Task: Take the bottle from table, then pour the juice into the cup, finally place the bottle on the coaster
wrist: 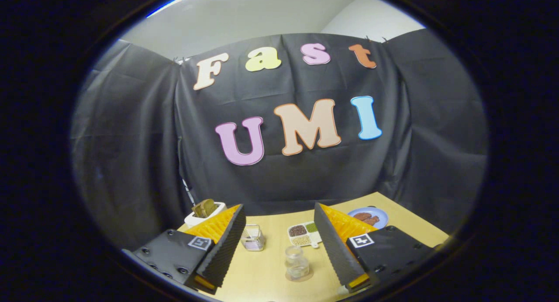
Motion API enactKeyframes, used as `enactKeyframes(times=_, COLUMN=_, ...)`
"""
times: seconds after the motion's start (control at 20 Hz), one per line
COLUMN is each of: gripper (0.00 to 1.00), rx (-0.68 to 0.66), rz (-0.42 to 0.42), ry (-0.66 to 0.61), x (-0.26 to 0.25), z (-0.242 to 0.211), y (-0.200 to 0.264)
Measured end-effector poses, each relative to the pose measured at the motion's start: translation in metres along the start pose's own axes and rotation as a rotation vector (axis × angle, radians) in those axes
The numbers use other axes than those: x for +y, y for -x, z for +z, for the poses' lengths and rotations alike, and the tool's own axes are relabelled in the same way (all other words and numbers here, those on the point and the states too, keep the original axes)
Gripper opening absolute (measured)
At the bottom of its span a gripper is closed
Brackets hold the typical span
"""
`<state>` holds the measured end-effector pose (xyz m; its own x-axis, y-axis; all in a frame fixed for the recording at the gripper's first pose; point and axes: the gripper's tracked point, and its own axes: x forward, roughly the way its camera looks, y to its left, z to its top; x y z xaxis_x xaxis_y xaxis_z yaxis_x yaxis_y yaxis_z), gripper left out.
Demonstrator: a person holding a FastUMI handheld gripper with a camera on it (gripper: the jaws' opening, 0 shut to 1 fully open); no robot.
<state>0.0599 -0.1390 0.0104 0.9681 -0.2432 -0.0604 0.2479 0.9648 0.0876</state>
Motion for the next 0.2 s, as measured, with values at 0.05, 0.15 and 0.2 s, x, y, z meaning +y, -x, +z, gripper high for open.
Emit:
enactKeyframes(times=0.05, gripper=0.98, rx=-0.004, rz=-0.001, ry=0.002, x=-0.002, z=0.004, y=0.003)
enactKeyframes(times=0.15, gripper=0.98, rx=-0.013, rz=-0.006, ry=0.008, x=-0.008, z=0.010, y=0.008)
enactKeyframes(times=0.2, gripper=0.98, rx=-0.016, rz=-0.007, ry=0.008, x=-0.009, z=0.014, y=0.010)
